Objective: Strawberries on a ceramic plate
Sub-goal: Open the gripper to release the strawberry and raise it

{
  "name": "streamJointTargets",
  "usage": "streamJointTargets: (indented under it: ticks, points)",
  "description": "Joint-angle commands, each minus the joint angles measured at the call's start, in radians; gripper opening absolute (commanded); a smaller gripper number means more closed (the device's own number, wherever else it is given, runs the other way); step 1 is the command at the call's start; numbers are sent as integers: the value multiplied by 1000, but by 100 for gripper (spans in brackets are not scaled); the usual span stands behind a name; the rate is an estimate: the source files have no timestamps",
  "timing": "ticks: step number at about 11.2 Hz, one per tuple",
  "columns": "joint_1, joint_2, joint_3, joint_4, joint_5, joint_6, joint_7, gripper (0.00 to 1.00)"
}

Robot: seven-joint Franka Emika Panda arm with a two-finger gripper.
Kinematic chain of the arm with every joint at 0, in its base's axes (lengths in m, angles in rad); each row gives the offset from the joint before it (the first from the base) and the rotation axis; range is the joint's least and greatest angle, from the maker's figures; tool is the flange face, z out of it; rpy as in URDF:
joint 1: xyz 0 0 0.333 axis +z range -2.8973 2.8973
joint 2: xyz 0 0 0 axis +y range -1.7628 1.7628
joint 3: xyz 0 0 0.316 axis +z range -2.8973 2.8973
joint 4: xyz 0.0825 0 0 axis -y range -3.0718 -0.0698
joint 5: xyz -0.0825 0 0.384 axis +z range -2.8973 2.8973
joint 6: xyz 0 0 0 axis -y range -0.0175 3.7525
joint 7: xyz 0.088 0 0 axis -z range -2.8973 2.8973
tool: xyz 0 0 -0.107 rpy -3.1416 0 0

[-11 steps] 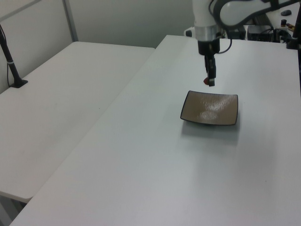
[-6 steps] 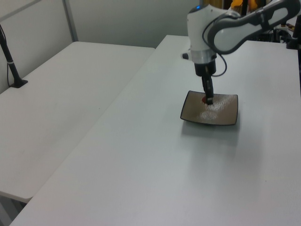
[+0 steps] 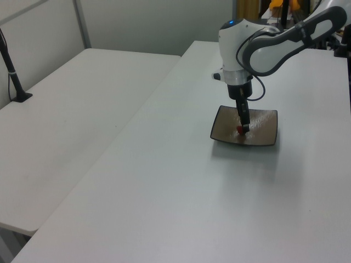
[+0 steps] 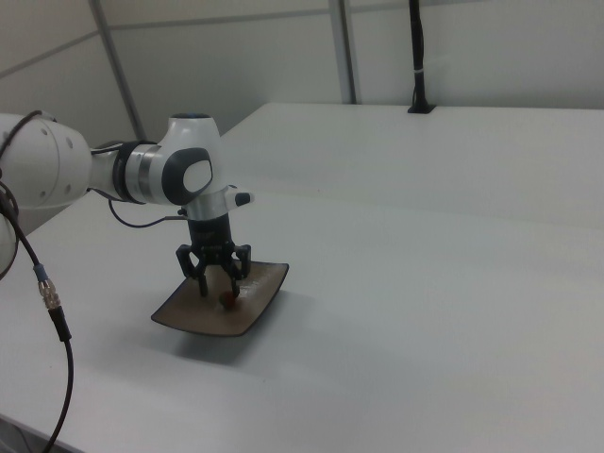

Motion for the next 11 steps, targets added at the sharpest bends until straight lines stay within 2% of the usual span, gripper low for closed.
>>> streamJointTargets:
  ticks: [1, 3, 5, 6, 8, 9, 11]
  points:
    - [18, -37, -3, -12, -15, 17, 18, 100]
    - [37, -86, -3, 2, -16, 9, 77, 100]
    - [35, -179, -3, 42, -16, -39, 212, 100]
    - [32, -233, -12, 71, -13, -117, 226, 100]
    - [25, -274, -18, 158, -7, -280, 231, 100]
    - [18, -308, -20, 164, -4, -331, 238, 100]
    - [-11, -360, -18, 165, 4, -337, 304, 100]
